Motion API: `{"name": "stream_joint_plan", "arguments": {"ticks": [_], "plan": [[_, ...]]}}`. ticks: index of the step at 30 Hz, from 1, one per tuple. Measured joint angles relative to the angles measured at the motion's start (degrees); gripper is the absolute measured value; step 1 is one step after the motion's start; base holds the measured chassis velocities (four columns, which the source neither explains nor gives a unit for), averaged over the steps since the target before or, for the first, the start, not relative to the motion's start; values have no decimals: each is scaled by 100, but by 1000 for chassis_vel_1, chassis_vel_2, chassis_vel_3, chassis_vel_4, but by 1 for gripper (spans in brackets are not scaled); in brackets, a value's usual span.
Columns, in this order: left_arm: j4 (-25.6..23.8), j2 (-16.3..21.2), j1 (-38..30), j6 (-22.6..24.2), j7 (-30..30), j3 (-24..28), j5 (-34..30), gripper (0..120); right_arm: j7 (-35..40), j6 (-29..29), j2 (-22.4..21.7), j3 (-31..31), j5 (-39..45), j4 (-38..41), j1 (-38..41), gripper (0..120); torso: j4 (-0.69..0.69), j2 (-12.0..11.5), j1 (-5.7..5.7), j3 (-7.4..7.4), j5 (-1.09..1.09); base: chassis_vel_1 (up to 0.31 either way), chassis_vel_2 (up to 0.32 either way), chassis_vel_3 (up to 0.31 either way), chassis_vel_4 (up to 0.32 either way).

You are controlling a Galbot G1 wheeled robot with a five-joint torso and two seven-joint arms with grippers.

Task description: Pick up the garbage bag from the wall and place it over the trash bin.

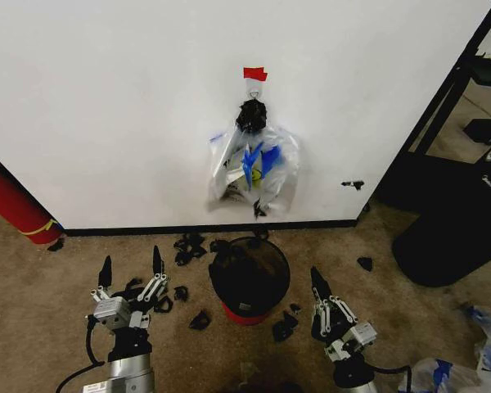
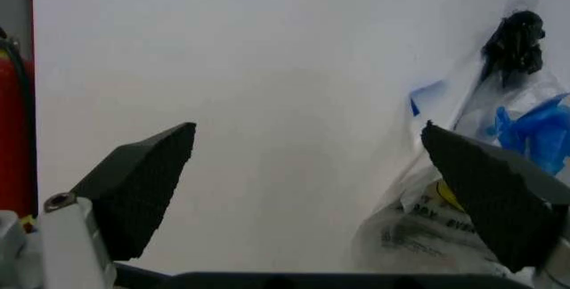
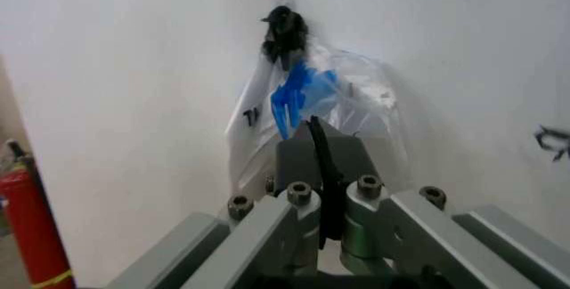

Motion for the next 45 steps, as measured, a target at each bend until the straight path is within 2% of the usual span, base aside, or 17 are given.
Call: {"name": "stream_joint_plan", "arguments": {"ticks": [4, 9, 11, 14, 17, 18, 23, 25, 31, 33, 36, 37, 43, 45], "plan": [[1, 18, 25, -10, 2, -6, -4, 100, 231, -586, -47, -117, 70, 17, 486, 0, 0, 0, 1, 0, 1, 0, 0, 0, 0], [-41, 30, 87, -26, 4, -36, -4, 100, 714, -1848, -344, -494, 877, -54, 1476, 21, 1, -1, 1, 0, 0, 0, 0, 0, 0], [-57, 24, 101, -27, 4, -43, -1, 100, 885, -2061, -396, -598, 1158, -91, 1663, 24, 1, -1, 1, 1, 0, 0, 0, 0, 0], [-67, 20, 111, -28, 6, -53, 41, 100, 1308, -2496, -436, -837, 1793, -291, 2220, 38, 0, -1, 1, 1, 0, 0, 0, 0, 0], [-101, 9, 108, -22, 6, -57, 78, 100, 1612, -2756, -376, -1045, 2049, -603, 2775, 49, 0, -1, 1, 1, 1, 0, 0, 0, 0], [-101, 9, 108, -22, 6, -57, 78, 100, 1612, -2756, -376, -1045, 2049, -603, 2775, 49, 0, -1, 1, 1, 1, 0, 0, 0, 0], [-151, -70, 104, -11, 9, -70, 162, 100, 1936, -2981, -250, -1458, 2039, -1155, 3522, 72, 1, -1, 1, 1, 0, 0, 0, 0, 0], [-162, -80, 105, -8, 10, -80, 163, 100, 1995, -3008, -221, -1507, 2025, -1241, 3615, 75, 0, -1, 1, 1, 0, 0, 0, 0, 0], [-197, -52, 44, 41, 12, -204, 24, 100, 2313, -3108, -63, -1668, 2037, -1672, 4003, 52, 0, -1, 1, 0, 0, 0, 0, 0, 0], [-198, -49, 39, 46, 11, -210, 12, 100, 2331, -3112, -42, -1673, 2051, -1712, 4032, 50, 0, -1, 1, 0, 0, 0, 0, 0, 0], [-196, -67, 29, 54, 10, -198, 6, 100, 2381, -3117, 25, -1683, 2098, -1789, 4093, 34, 0, -1, 1, 0, 0, 0, 0, 0, 0], [-196, -67, 29, 54, 10, -198, 6, 100, 2381, -3117, 25, -1683, 2098, -1789, 4093, 34, 0, -1, 1, 0, 0, 0, 0, 0, 0], [-116, -79, 3, 55, 8, -156, 9, 100, 2398, -3096, 52, -1677, 2118, -1793, 4091, 9, 0, -1, 1, 0, 0, 0, 0, 0, 0], [-106, -77, -4, 55, 7, -155, 9, 100, 2399, -3084, 52, -1667, 2113, -1792, 4088, 6, 0, -1, 1, 0, 0, 0, 0, 0, 0]]}}
